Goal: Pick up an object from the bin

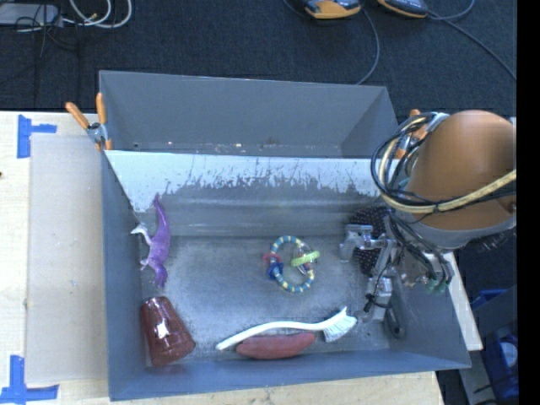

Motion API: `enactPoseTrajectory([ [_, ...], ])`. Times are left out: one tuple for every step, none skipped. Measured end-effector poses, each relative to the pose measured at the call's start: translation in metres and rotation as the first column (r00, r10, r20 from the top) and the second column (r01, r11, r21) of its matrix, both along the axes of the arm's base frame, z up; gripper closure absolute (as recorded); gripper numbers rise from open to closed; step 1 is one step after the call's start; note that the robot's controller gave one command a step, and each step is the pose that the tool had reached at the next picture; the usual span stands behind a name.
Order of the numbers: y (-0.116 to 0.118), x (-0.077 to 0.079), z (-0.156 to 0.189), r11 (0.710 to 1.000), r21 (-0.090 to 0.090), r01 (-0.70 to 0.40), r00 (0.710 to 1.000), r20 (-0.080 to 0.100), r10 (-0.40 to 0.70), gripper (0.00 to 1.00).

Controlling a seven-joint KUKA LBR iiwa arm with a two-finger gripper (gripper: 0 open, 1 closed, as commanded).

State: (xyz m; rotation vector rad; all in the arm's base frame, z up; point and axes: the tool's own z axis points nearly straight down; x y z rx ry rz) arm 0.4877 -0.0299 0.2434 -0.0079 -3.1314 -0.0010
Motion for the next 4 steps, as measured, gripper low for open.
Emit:
enactPoseTrajectory([
  [0.0,0.001,0.004,1.0,0.0,-0.001,1.0,0.008,0.001,0.0],
  [0.011,-0.004,-0.06,0.994,0.001,-0.105,0.994,0.007,0.105,0.0],
  [0.031,-0.015,-0.083,0.946,0.002,-0.325,0.946,0.005,0.325,0.0],
  [0.02,0.0,-0.118,0.949,0.003,-0.316,0.949,0.003,0.316,0.0],
])
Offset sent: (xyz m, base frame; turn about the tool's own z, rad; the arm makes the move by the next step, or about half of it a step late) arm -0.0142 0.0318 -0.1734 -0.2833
